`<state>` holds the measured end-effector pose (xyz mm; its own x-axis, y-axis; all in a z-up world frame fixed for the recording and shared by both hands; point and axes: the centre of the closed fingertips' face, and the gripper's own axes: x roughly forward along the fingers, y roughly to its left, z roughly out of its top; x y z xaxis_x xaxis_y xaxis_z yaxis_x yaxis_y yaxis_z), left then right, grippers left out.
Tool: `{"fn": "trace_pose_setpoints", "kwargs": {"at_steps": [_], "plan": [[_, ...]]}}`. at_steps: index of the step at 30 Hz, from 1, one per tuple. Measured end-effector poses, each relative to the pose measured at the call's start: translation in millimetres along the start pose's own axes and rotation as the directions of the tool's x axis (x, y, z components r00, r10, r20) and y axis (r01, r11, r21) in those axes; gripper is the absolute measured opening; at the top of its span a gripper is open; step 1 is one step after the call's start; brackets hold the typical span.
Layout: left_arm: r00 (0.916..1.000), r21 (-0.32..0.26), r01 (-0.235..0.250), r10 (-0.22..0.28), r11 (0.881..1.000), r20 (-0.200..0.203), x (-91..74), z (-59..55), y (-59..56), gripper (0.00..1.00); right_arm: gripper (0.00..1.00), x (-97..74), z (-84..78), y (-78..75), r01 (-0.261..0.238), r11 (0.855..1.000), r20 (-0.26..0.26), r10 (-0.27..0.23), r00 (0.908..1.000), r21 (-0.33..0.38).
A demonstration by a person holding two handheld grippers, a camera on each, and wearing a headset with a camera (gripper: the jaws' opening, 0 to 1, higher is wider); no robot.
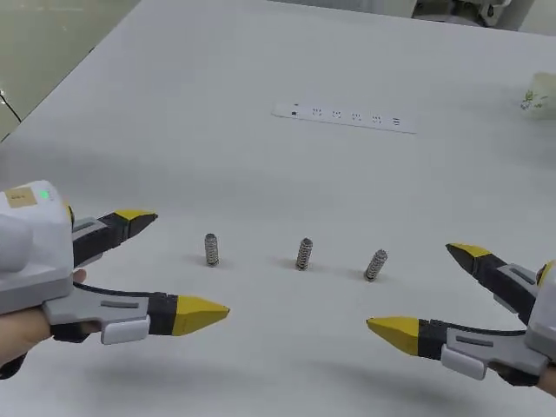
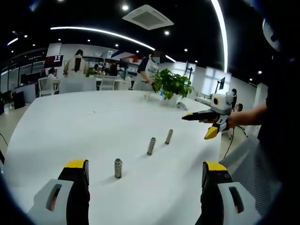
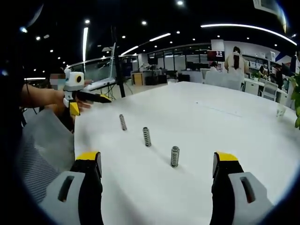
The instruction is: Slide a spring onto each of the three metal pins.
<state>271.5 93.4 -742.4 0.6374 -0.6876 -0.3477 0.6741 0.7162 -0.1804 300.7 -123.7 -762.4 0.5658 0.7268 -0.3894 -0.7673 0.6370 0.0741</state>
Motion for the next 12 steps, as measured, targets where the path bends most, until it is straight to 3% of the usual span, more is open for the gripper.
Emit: {"fn": "trace_pose_setpoints", "kwargs": {"at_steps": [3, 8, 12], "plan": [[1.0, 0.004, -0.001, 0.001, 1.0, 0.008, -1.7, -0.6, -0.7, 0.98, 0.99, -2.4, -0.7, -2.9, 0.01, 1.0, -0.003, -0.01, 0.9999, -0.002], [0.9997, 0.012, -0.012, 0.013, 1.0, -0.02, -4.6, -7.0, 0.7, 0.98, 0.99, -6.5, -2.2, -8.3, 0.024, 1.0, -0.002, -0.024, 0.9997, 0.01], [0.9997, -0.001, -0.023, 0.023, 1.0, -0.001, -7.0, -6.0, 2.1, 0.98, 0.99, -7.6, -7.1, -6.4, 0.024, 1.0, -0.015, -0.024, 0.9996, 0.012]]}}
